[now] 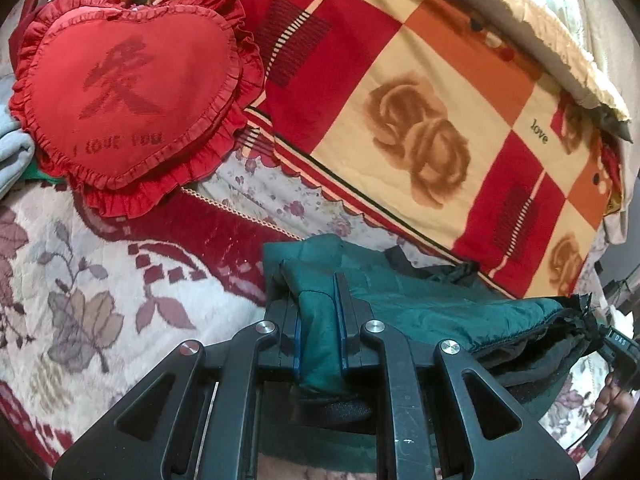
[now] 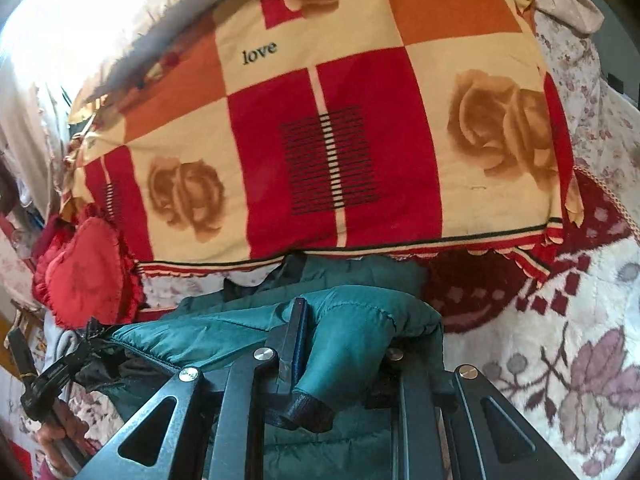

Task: Fold large clothes
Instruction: 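Fold the held hem over toward the collar with both grippers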

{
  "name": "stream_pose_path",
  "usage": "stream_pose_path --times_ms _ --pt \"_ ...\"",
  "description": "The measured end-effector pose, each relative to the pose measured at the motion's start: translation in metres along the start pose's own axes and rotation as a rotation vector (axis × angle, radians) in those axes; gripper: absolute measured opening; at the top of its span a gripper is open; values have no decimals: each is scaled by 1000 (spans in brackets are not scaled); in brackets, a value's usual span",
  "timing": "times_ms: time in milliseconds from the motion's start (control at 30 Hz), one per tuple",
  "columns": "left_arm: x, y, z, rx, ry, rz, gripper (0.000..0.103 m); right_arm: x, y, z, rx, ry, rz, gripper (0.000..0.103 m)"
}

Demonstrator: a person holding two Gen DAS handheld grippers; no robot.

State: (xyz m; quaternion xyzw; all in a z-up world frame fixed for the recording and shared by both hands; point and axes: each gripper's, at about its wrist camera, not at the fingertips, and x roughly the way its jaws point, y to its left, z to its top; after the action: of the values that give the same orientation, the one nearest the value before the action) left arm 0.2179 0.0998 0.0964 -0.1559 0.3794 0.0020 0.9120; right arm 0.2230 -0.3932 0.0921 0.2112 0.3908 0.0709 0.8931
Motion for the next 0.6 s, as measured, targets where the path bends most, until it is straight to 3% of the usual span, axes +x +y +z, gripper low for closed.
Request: stream_pose_path --times_ms 600 --pt "75 2 11 -34 81 47 12 74 -17 9 76 63 -63 18"
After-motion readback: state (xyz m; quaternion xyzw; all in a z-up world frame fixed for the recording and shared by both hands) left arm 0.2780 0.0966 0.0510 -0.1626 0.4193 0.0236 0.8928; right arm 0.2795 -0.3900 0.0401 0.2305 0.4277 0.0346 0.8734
